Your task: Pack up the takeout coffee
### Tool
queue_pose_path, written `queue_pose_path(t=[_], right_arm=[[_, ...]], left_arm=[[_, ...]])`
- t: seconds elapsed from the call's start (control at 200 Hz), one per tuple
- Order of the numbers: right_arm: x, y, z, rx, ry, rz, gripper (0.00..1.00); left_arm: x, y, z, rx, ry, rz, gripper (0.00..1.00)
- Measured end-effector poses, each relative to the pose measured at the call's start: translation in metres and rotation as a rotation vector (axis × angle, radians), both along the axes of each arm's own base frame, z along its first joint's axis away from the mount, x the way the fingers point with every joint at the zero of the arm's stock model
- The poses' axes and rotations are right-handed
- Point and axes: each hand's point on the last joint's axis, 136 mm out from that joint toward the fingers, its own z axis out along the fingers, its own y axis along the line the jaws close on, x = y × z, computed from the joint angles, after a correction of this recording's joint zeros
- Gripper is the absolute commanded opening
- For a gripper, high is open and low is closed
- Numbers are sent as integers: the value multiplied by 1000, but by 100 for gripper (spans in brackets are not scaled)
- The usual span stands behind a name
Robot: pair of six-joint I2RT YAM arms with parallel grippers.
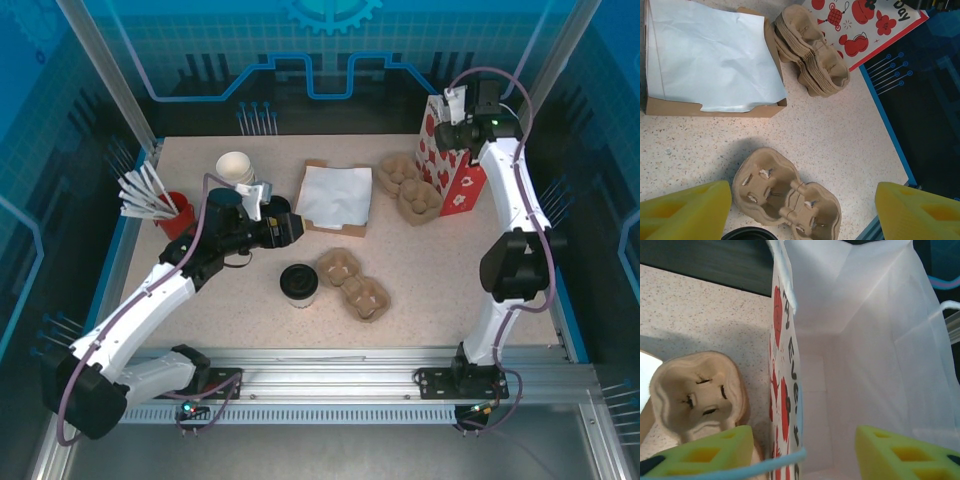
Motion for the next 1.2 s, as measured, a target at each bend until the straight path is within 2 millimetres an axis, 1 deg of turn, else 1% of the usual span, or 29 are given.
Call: queue_pose_path(t=[0.12,0.255,0.36,0.455,0.545,0.585,0.62,0.69,0.745,0.8,0.865,0.9,0.96,1.066,1.071,1.151,1.201], right_arm=[[8,-4,-3,2,3,12,39],[13,-2,-8,2,16,38,29],[16,-1,-11,-6,26,53,19],[15,-3,-10,-23,35,56,14],[13,-8,-7,-59,38,43,10],[13,-12,-7,-76,38,33,5],[12,-15,-7,-94,42,26,3],[9,-21,-7,-124,54,4,2],[4,-27,-3,-160,62,-19,2],[-4,-34,4,-203,67,-49,1],[-15,-39,19,-249,59,-80,1],[-24,-39,33,-279,40,-98,1],[-42,-37,49,-319,25,-118,1],[-82,-20,80,-376,-18,-120,1],[-87,-18,84,-381,-26,-120,1],[-116,-4,104,-408,-62,-105,1],[-138,5,117,-424,-85,-91,1]], left_arm=[[2,-1,-4,6,12,0,77],[4,-2,-9,11,24,0,77],[4,-2,-9,12,26,0,77],[4,-2,-9,12,26,0,77],[4,-2,-9,12,26,0,77],[4,-2,-9,12,26,0,77],[4,-2,-9,12,26,0,77],[4,-2,-9,12,26,0,77],[4,-2,-9,12,26,0,77],[4,-2,-9,12,26,0,77],[4,-2,-9,13,26,0,78],[4,-2,-9,13,25,0,78],[3,-1,-8,14,20,0,78],[2,0,-5,17,10,-1,78],[2,0,-5,18,9,-2,78],[2,0,-4,23,-2,-5,78],[2,1,-4,25,-5,-5,78]])
